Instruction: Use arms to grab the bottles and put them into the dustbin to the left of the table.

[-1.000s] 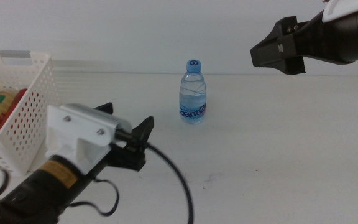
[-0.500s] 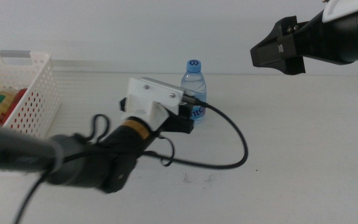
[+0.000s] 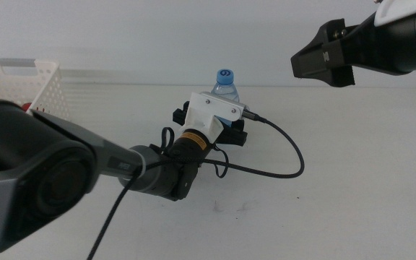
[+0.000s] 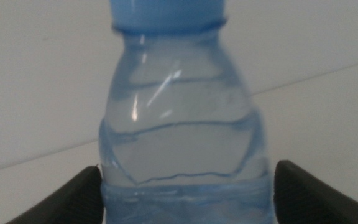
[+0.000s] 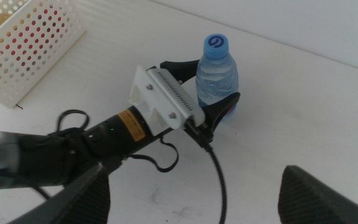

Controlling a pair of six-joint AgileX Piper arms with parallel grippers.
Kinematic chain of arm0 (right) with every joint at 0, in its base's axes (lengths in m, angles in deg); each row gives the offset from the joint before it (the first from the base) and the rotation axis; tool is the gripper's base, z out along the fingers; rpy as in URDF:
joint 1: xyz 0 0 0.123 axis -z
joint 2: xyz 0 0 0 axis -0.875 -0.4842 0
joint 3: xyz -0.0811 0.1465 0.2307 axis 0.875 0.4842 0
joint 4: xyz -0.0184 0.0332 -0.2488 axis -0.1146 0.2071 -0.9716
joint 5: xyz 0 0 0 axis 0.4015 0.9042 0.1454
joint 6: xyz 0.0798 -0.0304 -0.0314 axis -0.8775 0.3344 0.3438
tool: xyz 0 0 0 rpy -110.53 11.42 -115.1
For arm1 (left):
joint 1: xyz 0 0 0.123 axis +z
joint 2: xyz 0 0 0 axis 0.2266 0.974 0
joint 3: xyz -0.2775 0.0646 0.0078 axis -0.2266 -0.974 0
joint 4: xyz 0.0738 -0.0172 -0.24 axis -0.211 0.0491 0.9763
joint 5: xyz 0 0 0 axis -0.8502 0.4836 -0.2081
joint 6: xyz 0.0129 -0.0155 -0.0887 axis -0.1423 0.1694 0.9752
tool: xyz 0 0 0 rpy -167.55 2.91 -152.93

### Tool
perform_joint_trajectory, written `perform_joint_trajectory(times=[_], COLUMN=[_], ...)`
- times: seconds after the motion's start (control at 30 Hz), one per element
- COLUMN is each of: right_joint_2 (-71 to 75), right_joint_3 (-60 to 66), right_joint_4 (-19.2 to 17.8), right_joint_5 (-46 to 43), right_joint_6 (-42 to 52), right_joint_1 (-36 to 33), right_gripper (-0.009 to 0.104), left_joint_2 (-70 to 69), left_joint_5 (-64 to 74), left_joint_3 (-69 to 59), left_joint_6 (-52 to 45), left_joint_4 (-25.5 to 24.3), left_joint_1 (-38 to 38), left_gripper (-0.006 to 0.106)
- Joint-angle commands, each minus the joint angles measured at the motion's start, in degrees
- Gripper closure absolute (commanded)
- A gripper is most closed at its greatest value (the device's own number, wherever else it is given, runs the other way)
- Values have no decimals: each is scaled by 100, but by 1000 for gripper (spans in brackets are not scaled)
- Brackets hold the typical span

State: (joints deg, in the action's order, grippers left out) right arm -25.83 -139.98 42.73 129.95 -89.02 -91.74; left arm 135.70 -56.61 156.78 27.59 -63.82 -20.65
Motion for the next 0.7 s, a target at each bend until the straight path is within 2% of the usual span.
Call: perform_joint_trajectory(times=[0.0,0.2,0.27,0.33,0.5,0.53,0.6,0.67], right_joint_2=[37,37,37,37,37,37,37,37], right_joint_3=[-19,-19,-19,-19,-19,-19,-19,-19], right_joint_4=[-14,-14,-14,-14,-14,-14,-14,-14], right_joint_5=[-11,-11,-11,-11,-11,-11,-11,-11], right_joint_6=[40,40,40,40,40,40,40,40], right_joint_1=[-9,-9,-9,-9,-9,-9,-9,-9], right_gripper=[3,3,3,3,3,3,3,3], left_joint_2=[178,596,644,627,-418,-726,-1561,-2351], left_joint_5=[15,44,48,48,848,1109,1765,2412], left_joint_3=[213,715,762,762,61,-199,-725,-1157], left_joint_6=[-193,-193,-220,-440,-1293,-1393,-1997,-2958], left_joint_4=[250,453,631,963,2204,2443,3196,4282], left_joint_1=[0,0,0,0,-68,-94,-111,-111], left_gripper=[7,8,14,30,92,102,102,102])
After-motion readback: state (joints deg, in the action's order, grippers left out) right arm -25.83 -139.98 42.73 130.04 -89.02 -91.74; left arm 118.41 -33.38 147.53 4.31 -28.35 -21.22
